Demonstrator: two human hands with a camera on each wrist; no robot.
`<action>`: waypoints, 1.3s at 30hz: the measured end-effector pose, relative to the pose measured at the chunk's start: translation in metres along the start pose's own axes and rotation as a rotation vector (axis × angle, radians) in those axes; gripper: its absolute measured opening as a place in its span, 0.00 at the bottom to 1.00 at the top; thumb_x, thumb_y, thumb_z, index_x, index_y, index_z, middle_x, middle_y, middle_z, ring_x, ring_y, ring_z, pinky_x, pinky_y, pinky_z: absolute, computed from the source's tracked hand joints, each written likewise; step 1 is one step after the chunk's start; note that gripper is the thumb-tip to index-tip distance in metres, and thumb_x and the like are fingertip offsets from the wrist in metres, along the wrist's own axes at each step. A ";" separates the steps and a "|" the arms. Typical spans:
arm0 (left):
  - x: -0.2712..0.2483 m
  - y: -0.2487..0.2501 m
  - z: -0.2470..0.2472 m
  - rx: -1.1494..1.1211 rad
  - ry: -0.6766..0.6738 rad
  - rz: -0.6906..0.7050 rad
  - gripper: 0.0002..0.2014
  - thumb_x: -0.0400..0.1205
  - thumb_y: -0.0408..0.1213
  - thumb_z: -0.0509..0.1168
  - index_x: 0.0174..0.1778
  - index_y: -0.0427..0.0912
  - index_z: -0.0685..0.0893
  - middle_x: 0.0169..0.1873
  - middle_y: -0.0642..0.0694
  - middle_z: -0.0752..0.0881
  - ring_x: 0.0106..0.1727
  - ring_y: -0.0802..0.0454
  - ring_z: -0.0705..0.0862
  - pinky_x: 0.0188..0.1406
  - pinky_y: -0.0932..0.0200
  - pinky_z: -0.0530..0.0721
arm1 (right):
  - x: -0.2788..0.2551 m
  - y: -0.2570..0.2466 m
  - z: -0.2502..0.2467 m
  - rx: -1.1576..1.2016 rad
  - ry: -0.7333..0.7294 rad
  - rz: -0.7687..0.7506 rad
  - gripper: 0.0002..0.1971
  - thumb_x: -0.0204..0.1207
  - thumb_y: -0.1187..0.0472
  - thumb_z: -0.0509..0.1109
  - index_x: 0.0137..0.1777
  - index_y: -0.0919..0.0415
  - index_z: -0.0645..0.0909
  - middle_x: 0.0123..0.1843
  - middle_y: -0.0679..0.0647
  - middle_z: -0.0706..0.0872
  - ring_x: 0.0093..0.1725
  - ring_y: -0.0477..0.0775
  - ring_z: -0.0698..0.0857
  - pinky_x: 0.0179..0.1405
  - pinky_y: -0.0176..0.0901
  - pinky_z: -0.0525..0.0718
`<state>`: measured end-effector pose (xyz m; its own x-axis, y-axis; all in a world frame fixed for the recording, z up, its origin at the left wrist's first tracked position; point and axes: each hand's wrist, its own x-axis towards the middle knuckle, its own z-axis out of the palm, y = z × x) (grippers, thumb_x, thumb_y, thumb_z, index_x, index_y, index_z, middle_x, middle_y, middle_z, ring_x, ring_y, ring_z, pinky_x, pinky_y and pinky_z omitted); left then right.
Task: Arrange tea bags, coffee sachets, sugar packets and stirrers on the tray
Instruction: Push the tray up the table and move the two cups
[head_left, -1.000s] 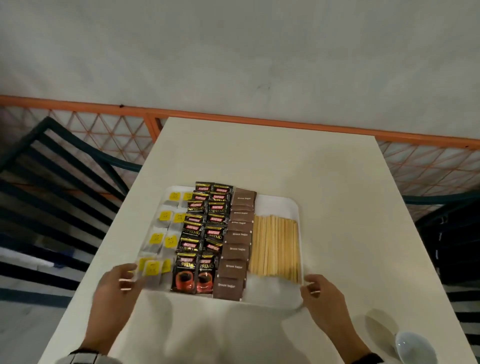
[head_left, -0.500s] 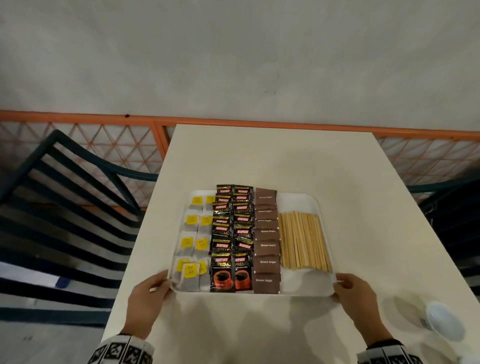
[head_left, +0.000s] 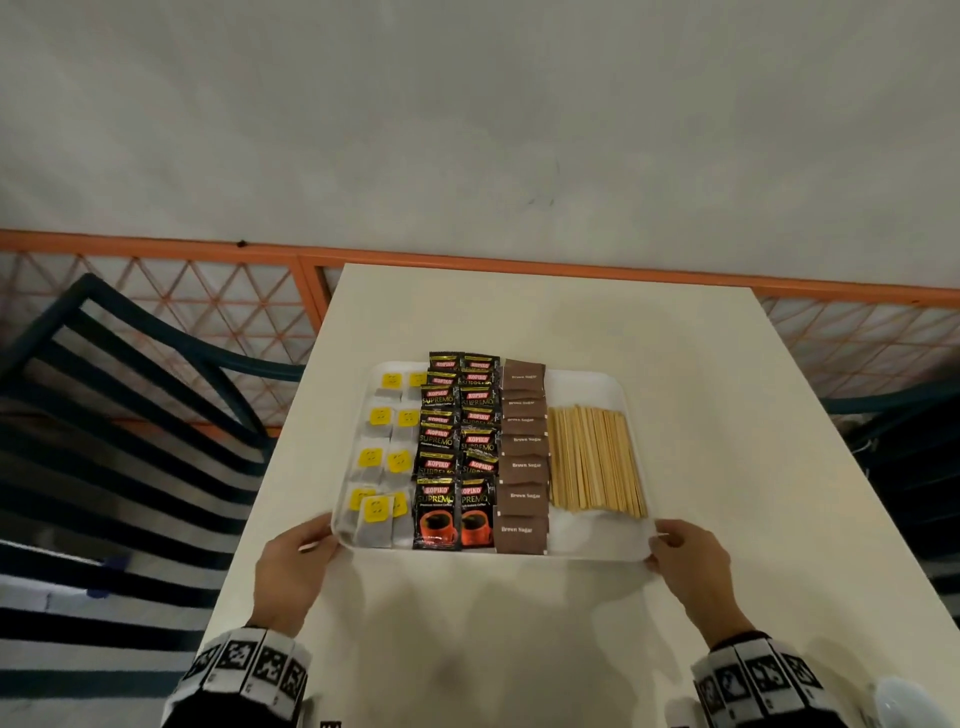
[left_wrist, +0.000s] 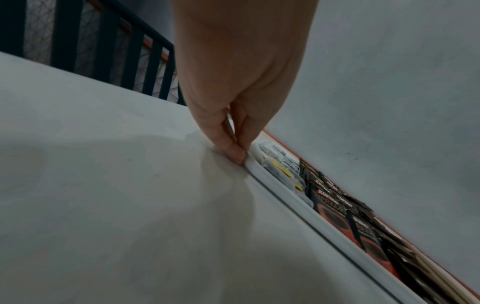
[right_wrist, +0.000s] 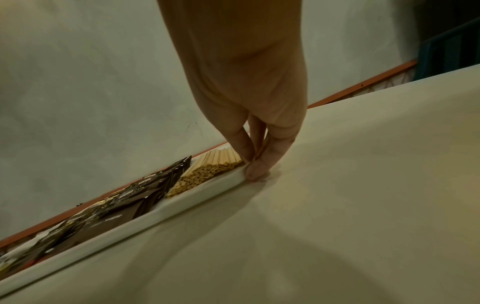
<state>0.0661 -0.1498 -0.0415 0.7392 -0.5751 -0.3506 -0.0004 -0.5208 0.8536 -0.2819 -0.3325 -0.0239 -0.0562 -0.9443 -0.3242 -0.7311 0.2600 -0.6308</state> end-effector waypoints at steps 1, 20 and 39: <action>0.006 0.004 0.003 0.011 0.016 0.005 0.12 0.78 0.27 0.66 0.54 0.44 0.87 0.44 0.46 0.87 0.53 0.44 0.84 0.61 0.47 0.80 | 0.007 -0.005 0.001 0.002 -0.004 -0.006 0.13 0.74 0.70 0.64 0.56 0.66 0.84 0.46 0.62 0.90 0.46 0.63 0.87 0.56 0.57 0.84; 0.092 0.049 0.017 0.074 0.042 0.017 0.12 0.79 0.33 0.65 0.57 0.45 0.87 0.52 0.46 0.88 0.57 0.44 0.84 0.64 0.43 0.79 | 0.093 -0.072 0.027 -0.077 -0.025 -0.020 0.18 0.76 0.69 0.64 0.66 0.68 0.78 0.60 0.64 0.86 0.56 0.63 0.84 0.54 0.46 0.82; -0.061 0.070 0.070 0.263 -0.355 0.523 0.14 0.79 0.27 0.65 0.50 0.53 0.83 0.49 0.56 0.82 0.51 0.57 0.82 0.55 0.67 0.78 | -0.048 -0.006 -0.019 0.000 0.027 -0.061 0.08 0.77 0.61 0.66 0.52 0.59 0.84 0.41 0.51 0.87 0.41 0.50 0.83 0.38 0.30 0.75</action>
<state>-0.0263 -0.1959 0.0129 0.3317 -0.9414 -0.0612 -0.4941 -0.2286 0.8388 -0.2877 -0.2930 0.0090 -0.0297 -0.9634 -0.2663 -0.7334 0.2020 -0.6491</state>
